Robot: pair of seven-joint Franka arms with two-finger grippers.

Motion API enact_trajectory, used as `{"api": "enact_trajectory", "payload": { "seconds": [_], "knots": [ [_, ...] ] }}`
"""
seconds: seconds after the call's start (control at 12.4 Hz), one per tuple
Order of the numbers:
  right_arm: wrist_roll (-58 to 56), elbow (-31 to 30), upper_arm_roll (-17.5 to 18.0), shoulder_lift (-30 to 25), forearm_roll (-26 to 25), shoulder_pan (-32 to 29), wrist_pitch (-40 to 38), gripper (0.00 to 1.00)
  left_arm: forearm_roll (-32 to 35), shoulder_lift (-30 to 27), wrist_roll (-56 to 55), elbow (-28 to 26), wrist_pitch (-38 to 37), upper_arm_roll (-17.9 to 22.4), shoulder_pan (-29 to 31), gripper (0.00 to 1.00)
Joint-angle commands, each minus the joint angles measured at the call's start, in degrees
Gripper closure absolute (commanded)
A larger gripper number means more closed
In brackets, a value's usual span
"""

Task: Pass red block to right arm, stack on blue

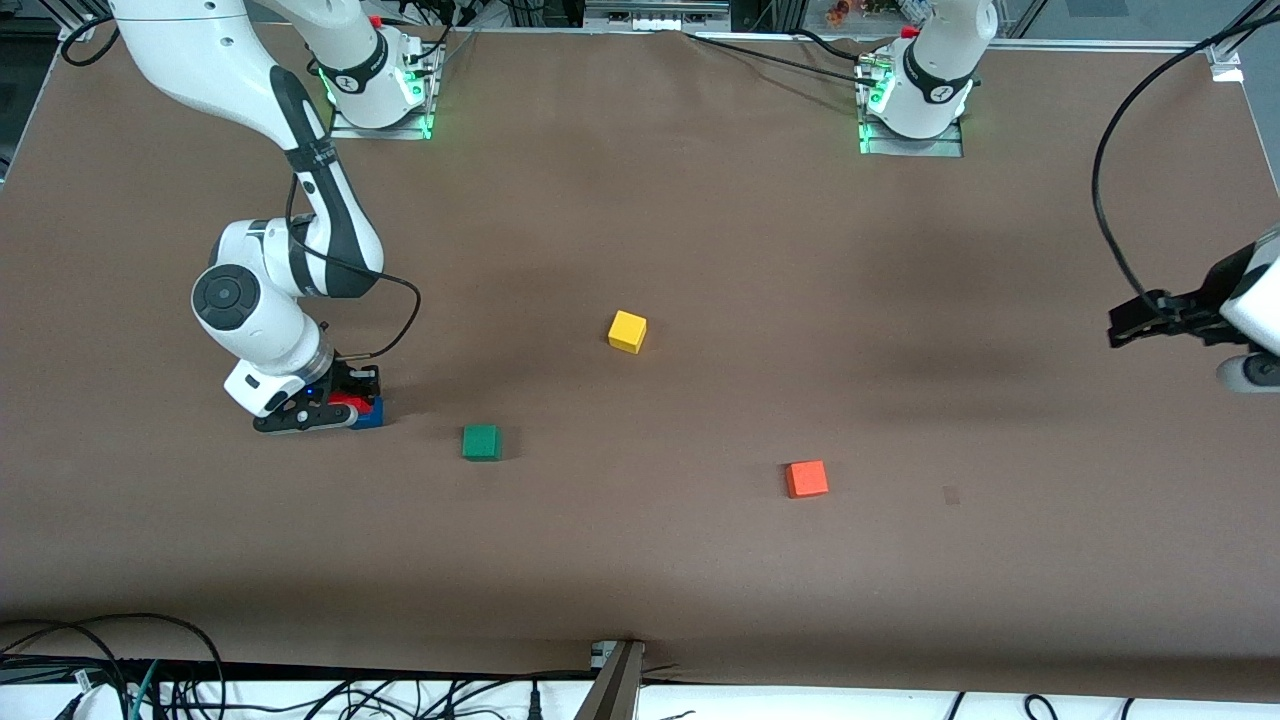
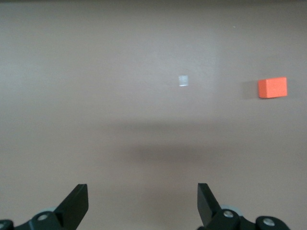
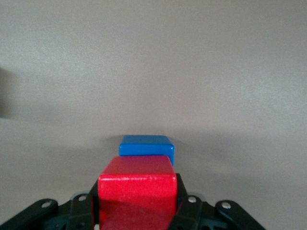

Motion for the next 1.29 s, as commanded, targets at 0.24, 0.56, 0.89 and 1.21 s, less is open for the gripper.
{"api": "enact_trajectory", "payload": {
  "seconds": [0.24,0.56,0.89,1.21],
  "knots": [
    [1.0,-1.9,0.0,-1.6,-1.1,-0.3,0.9,1.00,-2.6,-17.2,2.6,-19.3,5.1,12.5,-14.3,0.00],
    [0.8,-1.6,-0.1,-1.1,-1.1,-0.6,1.0,0.15,-1.8,-15.8,7.4,-17.6,0.4,12.2,-14.2,0.00],
    [0.4,1.1,-0.2,-1.8,-1.0,-0.9,0.4,0.00,-5.6,-15.6,6.8,-17.4,0.5,12.3,-14.1,0.00],
    [0.2,8.8,-1.4,-3.4,-0.4,-0.9,-13.5,0.00,-5.7,-15.6,6.7,-17.4,0.4,12.2,-14.1,0.00]
  ]
}}
